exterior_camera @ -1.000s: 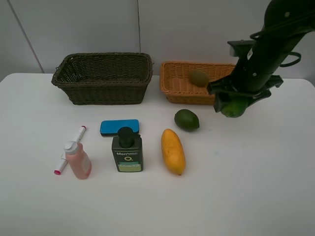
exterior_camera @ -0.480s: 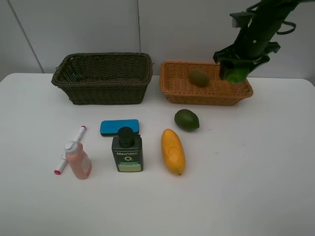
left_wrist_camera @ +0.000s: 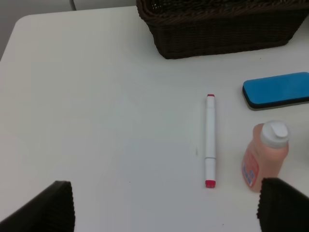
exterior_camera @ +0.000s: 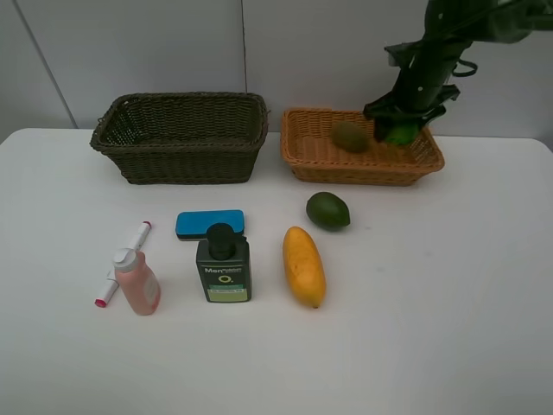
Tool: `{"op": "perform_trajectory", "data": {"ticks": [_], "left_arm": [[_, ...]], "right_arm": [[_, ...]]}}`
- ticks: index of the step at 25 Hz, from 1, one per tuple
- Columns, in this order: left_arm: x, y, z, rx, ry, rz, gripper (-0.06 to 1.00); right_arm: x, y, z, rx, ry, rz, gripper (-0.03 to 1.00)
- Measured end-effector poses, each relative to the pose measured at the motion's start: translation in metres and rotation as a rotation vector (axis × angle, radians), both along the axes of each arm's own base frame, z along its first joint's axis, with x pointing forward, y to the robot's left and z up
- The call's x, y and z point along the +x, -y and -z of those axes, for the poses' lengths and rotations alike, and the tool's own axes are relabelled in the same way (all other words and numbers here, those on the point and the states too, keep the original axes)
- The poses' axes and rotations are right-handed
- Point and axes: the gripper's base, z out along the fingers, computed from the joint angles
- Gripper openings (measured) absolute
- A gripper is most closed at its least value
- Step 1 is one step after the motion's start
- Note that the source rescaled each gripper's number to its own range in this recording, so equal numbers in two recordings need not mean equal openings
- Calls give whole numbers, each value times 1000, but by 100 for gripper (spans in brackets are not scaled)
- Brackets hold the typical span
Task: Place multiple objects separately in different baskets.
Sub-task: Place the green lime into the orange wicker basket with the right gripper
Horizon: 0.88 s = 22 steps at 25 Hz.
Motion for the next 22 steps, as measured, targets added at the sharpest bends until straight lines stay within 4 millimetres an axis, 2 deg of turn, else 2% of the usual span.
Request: {"op": "perform_trajectory", "data": {"ticks": [6,18,19,20,21,22], "left_arm": [[0,0,0,0,0,0,100],[0,0,0,0,0,0,100],[0,0,0,0,0,0,100],[0,0,0,0,0,0,100],[0,0,0,0,0,0,100],[0,0,0,0,0,0,100]], "right_arm": [[7,-2,15,2,3,-10,51],[9,-5,18,42,7,-1,51],[9,-5,18,43,7,0,53],[9,-5,18,47,7,1,62],[9,-5,18,51,6,2,77],[9,-6,18,55,3,2,87]]}}
